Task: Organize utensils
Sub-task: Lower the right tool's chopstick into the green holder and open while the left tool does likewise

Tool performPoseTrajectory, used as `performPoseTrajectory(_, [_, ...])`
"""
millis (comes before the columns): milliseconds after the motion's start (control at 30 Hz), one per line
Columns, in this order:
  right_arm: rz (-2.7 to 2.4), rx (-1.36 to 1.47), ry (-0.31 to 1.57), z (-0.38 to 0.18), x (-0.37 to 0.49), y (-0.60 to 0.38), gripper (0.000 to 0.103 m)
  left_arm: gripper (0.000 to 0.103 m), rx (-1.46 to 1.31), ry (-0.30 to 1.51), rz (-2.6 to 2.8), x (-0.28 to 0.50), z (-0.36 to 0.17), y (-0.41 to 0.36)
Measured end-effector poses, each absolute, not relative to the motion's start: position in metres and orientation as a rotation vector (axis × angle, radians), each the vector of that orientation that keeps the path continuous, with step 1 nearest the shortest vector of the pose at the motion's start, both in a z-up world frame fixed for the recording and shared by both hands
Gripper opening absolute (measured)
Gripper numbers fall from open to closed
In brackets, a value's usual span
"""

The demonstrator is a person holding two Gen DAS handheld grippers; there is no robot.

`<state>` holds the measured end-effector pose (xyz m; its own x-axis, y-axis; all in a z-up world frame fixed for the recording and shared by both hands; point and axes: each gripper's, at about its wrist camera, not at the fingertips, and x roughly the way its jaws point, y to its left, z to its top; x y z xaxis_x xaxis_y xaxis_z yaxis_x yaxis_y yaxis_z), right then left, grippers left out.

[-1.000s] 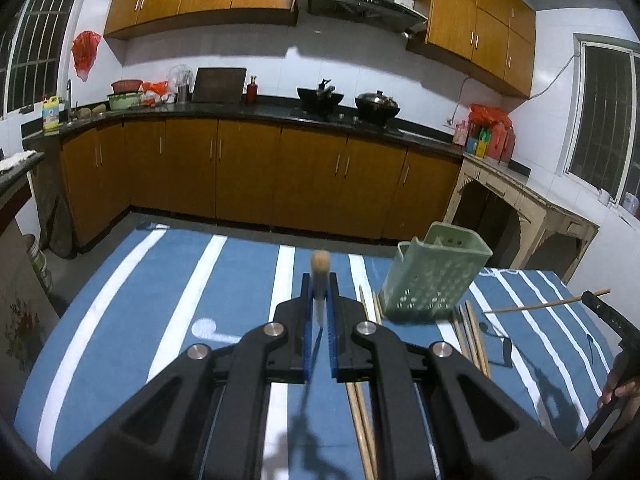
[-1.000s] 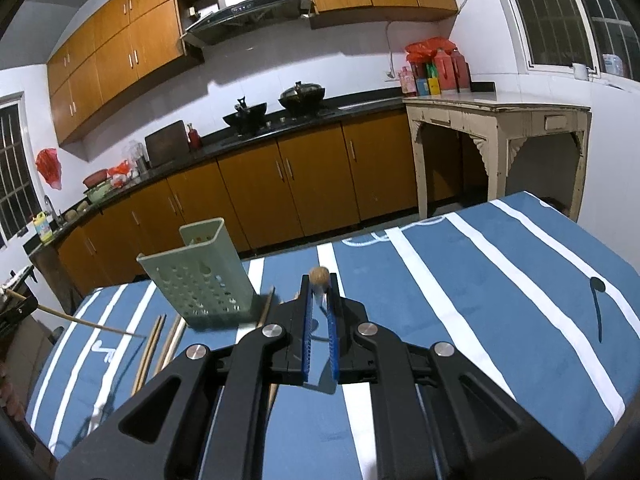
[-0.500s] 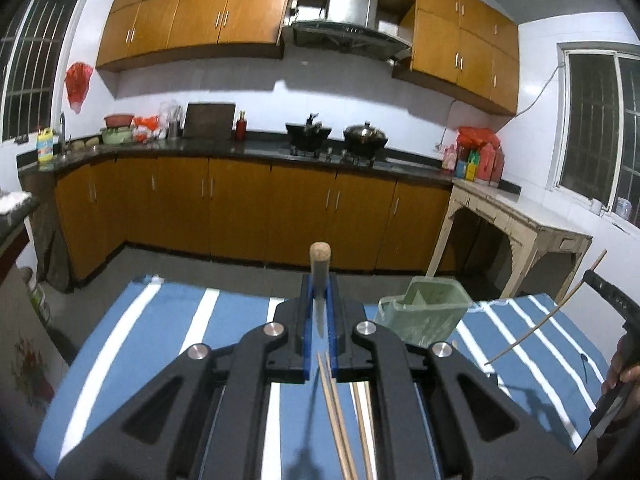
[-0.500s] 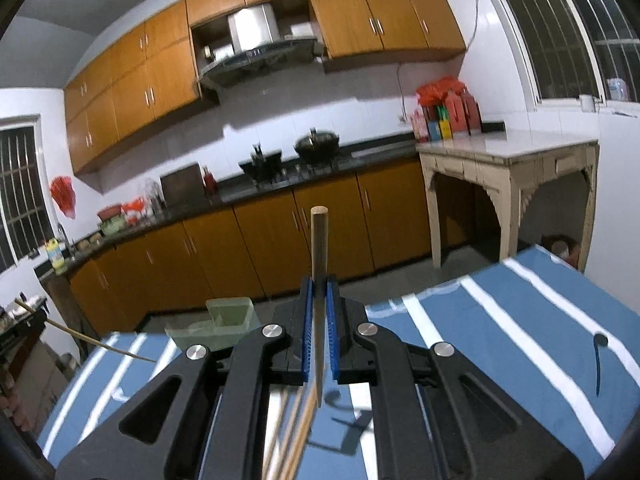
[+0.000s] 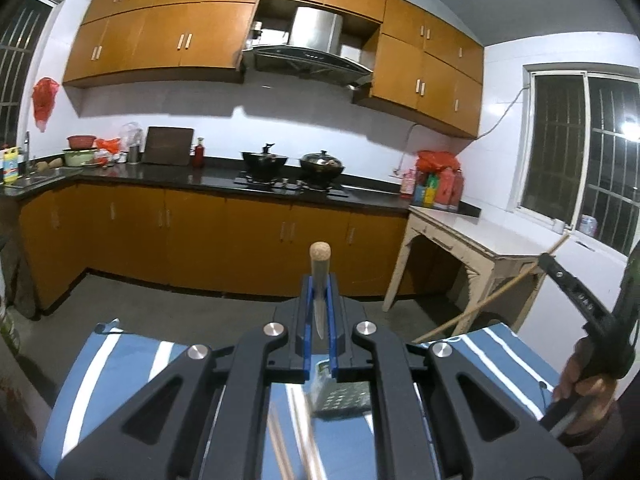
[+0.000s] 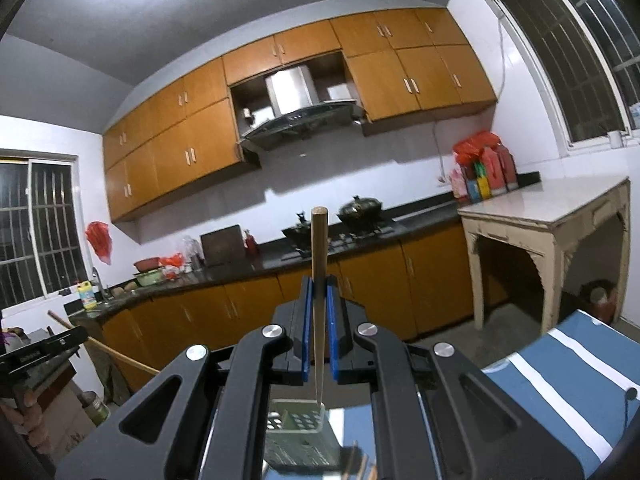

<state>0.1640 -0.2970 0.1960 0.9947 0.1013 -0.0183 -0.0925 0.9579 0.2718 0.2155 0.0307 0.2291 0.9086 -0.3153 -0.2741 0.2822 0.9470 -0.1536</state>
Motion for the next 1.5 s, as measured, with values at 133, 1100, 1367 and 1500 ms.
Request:
performPoseTrajectory(133, [0.119,0.255,0.055,0.185,0.177,-0.287,0.008,0.007,-0.096,0.339,-0.341,0.230,0.225,0.012])
performPoseTrajectory(1100, [0.142,0.243,0.283,0.125,0.203,-0.274,0.030,0.015,-0.042,0.541,-0.314,0.280,0.138,-0.019])
performPoseTrajectory(1367, [0.102,0.246,0.358,0.103,0.170,-0.288,0.030,0.022,-0.062,0.501,-0.266,0.242,0.138,0.007])
performPoseTrajectory(1500, [0.070,0.251,0.472,0.067,0.163,-0.293,0.030,0.027,-0.046,0.509,-0.220,0.220,0.116,0.019])
